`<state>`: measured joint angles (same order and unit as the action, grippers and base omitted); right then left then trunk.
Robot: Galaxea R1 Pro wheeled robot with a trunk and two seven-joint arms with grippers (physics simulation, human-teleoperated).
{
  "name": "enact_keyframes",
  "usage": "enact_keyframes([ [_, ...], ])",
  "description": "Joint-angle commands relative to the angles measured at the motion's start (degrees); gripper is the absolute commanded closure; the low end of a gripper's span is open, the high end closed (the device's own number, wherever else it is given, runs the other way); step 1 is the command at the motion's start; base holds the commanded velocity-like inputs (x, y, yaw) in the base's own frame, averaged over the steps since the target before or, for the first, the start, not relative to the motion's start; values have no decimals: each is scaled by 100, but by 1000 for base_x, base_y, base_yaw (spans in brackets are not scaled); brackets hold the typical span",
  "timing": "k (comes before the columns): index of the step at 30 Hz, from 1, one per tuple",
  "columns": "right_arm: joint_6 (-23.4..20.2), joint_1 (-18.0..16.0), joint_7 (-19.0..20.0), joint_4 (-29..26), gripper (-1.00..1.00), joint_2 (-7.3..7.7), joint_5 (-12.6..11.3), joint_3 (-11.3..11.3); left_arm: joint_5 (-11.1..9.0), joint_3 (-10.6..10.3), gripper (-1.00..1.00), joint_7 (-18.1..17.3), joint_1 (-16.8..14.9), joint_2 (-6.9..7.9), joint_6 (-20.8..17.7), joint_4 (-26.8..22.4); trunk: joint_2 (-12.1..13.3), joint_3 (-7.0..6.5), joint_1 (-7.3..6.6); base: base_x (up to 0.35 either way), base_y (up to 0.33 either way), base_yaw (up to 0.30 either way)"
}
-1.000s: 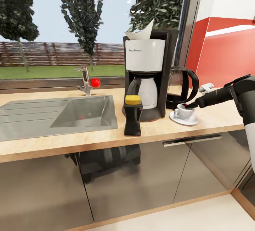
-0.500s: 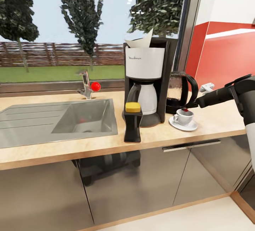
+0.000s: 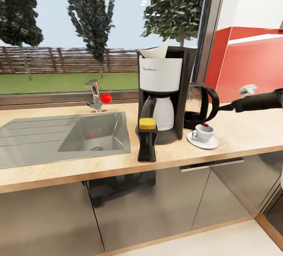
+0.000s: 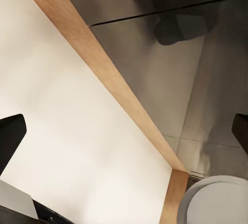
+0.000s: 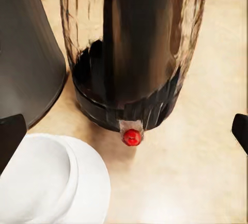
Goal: Set up a coffee station on the kitchen countertop: keep the coffee maker on the countertop, move the bottle of coffee from the kitchen shelf to the counter next to the coffee maker, place a paper coffee filter on top of the coffee maker, put the saucer next to the coffee maker with the coffee cup on the saucer, and place the electric kettle next to the coffee maker.
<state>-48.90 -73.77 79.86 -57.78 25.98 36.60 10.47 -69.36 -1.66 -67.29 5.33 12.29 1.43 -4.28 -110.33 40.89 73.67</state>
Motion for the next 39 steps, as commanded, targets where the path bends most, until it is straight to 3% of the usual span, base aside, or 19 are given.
enact_keyframes([
  [1, -31, -5, 62, -5, -100, -2, 56, 44, -16, -19, -100, -4, 3, 1, 15, -11, -2, 5, 0, 0, 0, 0],
  [11, 36, -5, 82, -6, -100, 4, 54, 170, -16, -19, -100, -4, 3, 1, 15, -11, -2, 5, 0, -52, 0, 0],
  [27, 54, 237, 356, -23, -100, 4, 49, 183, -16, -19, -100, -4, 3, 1, 15, -9, -2, 5, 0, -318, 0, 0],
  [28, 326, 346, 456, -23, -100, 4, 48, 188, -16, -19, -100, -4, 3, 1, 15, -11, -2, 5, 0, -331, 0, 0],
  [30, 441, 375, 625, -25, -100, 4, 53, 205, -16, -19, -100, -4, 3, 1, 15, -11, -2, 5, 0, -331, 0, 0],
  [33, 551, 454, 854, -34, -100, 4, 50, 560, -16, -19, -100, -4, 3, 2, 15, -10, -2, 5, 0, -331, 0, 0],
  [39, 579, 600, 894, -137, -100, 4, 49, 675, -16, -19, -100, -4, 3, 1, 15, -11, -2, 5, 0, -331, 0, 0],
])
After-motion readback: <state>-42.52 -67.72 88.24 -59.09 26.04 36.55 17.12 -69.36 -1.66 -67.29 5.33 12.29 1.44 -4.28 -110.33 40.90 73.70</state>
